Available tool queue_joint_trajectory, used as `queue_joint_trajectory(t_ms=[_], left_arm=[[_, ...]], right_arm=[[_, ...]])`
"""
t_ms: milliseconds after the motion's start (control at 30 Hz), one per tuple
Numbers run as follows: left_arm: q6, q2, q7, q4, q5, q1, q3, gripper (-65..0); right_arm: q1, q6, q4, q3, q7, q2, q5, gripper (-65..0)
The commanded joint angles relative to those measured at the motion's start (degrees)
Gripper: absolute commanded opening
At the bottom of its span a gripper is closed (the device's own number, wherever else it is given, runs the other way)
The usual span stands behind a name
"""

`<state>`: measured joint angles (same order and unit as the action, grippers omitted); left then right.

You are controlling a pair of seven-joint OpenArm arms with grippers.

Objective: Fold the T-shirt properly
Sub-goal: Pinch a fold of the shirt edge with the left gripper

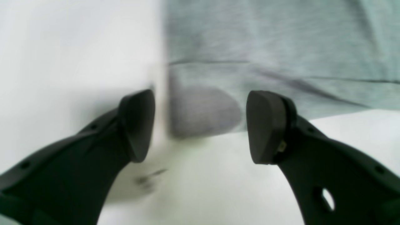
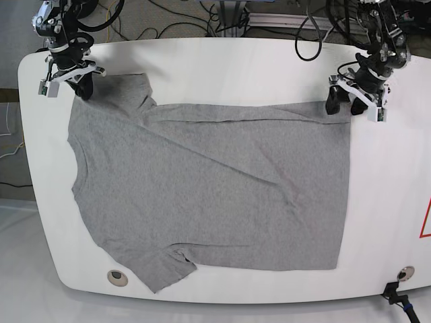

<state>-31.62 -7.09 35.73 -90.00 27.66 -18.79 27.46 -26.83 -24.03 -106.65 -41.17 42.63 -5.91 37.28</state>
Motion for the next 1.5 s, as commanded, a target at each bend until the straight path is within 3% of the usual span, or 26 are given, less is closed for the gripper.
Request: queue_joint_trajectory(t_ms=[0, 200, 500, 600, 700, 733, 1467], left_arm=[[-1.48, 0.81, 0.36, 0.11, 0.25, -0.07, -0.25, -21.8], [-1.75, 3.44, 0.45, 0.02, 0.08, 0.46, -0.25, -21.8], [-1.75, 3.62, 0.36, -0.25, 0.25, 0.72, -0.08, -23.5], [-1.83, 3.53, 0.36, -0.25, 0.34, 1.78, 0.19, -36.6], [-1.83, 3.62, 0.36, -0.25, 0.34, 2.04, 2.03, -60.9], [-1.83, 3.62, 0.36, -0.25, 0.34, 2.65, 2.56, -65.0], [-1.75, 3.36, 0.54, -0.25, -0.01, 2.74, 3.09, -65.0]], right_arm=[[-0.12, -0.28, -0.82, -0.28, -1.01, -0.73, 0.74, -63.1], [-0.12, -0.28, -0.82, -0.28, -1.01, -0.73, 0.74, -63.1], [-0.12, -0.36, 1.38, -0.28, -1.01, -0.73, 0.74, -63.1], [-0.12, -0.36, 1.64, -0.28, -1.01, -0.73, 0.74, -63.1], [-0.12, -0.36, 1.64, -0.28, -1.01, -0.73, 0.74, -63.1], [-0.12, -0.36, 1.64, -0.28, -1.01, -0.73, 0.74, -63.1], [-0.03, -0.36, 1.46, -0.28, -1.01, -0.90, 0.74, -65.0]])
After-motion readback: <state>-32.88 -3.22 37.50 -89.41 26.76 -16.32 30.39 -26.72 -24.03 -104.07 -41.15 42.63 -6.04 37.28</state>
